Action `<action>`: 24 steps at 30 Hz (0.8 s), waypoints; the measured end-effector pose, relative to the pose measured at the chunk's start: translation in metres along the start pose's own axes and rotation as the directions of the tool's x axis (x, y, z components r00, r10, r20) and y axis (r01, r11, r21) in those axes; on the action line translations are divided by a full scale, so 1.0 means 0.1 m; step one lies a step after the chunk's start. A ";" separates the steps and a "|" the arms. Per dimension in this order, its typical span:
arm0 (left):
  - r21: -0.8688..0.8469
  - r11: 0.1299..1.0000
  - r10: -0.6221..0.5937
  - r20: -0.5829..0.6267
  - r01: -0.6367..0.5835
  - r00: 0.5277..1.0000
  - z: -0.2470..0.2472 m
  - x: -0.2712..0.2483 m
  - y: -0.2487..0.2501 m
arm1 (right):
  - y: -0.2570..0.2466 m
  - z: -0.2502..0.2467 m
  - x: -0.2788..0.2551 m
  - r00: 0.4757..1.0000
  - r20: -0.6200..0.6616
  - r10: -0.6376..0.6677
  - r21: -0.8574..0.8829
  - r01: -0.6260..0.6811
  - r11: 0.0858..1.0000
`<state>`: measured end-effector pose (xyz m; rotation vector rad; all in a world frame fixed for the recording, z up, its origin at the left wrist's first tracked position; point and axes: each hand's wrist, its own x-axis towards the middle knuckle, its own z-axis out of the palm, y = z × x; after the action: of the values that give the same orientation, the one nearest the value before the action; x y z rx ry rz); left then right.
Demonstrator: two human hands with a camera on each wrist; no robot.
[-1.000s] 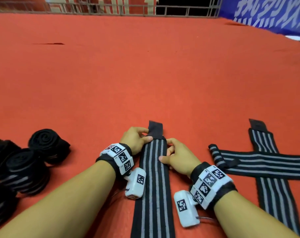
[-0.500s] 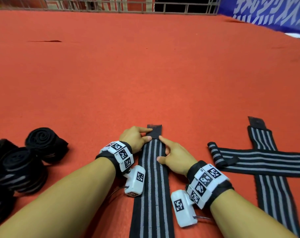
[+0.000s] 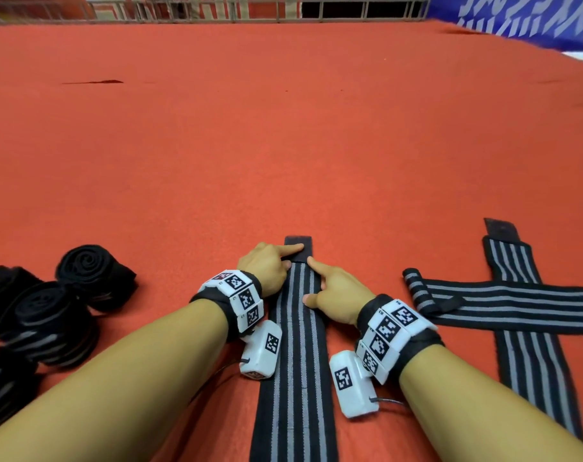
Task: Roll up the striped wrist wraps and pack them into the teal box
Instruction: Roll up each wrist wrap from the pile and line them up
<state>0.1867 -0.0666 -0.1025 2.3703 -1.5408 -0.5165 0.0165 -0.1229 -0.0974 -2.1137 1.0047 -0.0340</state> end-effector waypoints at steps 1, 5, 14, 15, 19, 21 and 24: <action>0.007 1.000 -0.012 0.017 0.012 1.000 0.00 0.00 0.02 | -0.01 0.00 0.00 1.000 0.004 0.002 -0.007 -0.002 1.000; 0.044 0.998 -0.059 0.099 0.055 0.993 -0.05 -0.09 0.10 | -0.07 -0.01 -0.03 1.000 0.021 0.002 -0.065 0.000 0.998; -0.253 0.917 -0.303 0.064 0.309 0.951 -0.19 -1.02 0.13 | -0.10 0.08 -0.37 0.998 -0.005 0.061 0.099 -0.060 0.993; -0.245 0.916 -0.312 0.063 0.318 0.948 -0.20 -1.20 0.12 | -0.11 0.09 -0.47 0.997 -0.011 0.072 0.109 -0.071 0.992; -0.290 0.885 -0.325 0.175 0.365 0.929 -0.19 -1.81 0.11 | -0.08 0.11 -1.06 0.990 -0.034 0.134 -0.024 -0.135 0.991; -0.268 0.886 -0.329 0.210 0.378 0.921 -0.17 -2.05 0.16 | -0.08 0.16 -1.42 0.990 -0.013 0.138 -0.056 -0.139 0.989; -0.219 0.907 -0.301 0.260 0.360 0.918 -0.10 -2.33 0.26 | -0.11 0.29 -1.91 0.991 0.060 0.123 -0.049 -0.120 0.992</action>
<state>0.0832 0.1374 -0.0482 2.4327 -1.0567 -1.0243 -0.0978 0.0280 -0.0556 -2.0769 1.1042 0.1159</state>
